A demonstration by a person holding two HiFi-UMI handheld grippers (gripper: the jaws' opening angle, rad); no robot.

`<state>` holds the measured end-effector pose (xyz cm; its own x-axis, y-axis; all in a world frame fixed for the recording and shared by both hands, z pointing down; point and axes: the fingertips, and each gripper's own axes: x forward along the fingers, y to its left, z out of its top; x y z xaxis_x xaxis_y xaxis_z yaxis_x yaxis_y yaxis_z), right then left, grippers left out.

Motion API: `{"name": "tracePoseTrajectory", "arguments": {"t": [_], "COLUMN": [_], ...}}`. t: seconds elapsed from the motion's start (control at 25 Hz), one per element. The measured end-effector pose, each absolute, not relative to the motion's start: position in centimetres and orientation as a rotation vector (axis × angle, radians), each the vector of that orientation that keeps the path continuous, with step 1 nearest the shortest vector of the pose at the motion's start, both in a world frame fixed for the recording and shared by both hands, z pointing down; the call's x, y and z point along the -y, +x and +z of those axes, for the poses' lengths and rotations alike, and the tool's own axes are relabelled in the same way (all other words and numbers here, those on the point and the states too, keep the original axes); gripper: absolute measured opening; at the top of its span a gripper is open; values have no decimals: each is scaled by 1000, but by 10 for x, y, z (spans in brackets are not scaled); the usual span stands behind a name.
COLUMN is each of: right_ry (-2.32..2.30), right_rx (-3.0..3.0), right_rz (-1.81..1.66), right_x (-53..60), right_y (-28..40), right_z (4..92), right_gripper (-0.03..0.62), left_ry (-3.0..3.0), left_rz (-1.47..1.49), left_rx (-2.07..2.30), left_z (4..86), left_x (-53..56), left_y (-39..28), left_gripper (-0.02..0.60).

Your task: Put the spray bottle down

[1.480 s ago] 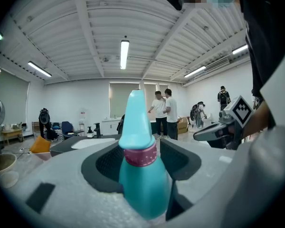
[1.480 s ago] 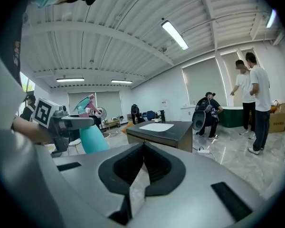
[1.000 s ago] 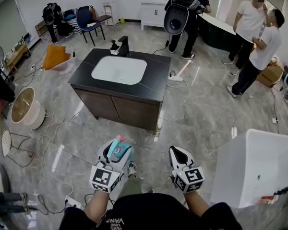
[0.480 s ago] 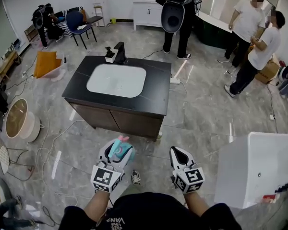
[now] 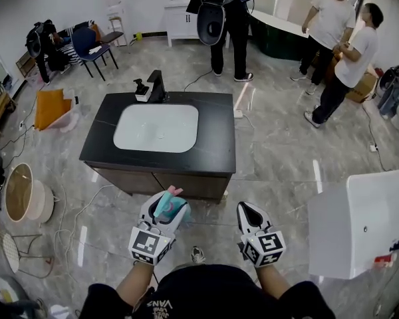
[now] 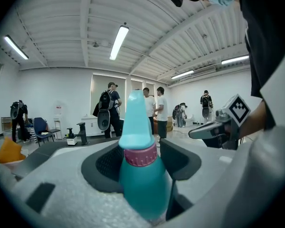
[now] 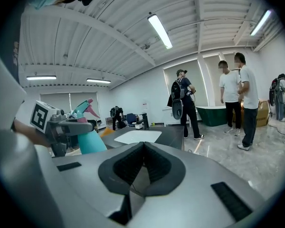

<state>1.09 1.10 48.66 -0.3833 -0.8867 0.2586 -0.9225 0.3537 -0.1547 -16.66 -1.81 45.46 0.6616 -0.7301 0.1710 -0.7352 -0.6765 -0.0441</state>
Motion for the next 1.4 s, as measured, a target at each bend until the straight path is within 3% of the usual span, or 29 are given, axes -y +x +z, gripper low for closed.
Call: {"name": "tracePoseTrajectory", "arguments": {"t": [0.48,1.4], "right_ry": [1730,1507], "right_rx": [2419,2504], "right_rz": [472,501], "right_x": [25,175], "right_y": [3,83], "right_z": [497,507], "right_gripper": [0,0], "left_ry": [2907,2845], "left_rz": [290,304], "left_rx": [1166,1318], "left_z": [458,470], "left_x": [78,230], "left_y": [-167,-72], "left_gripper": [242,242]}}
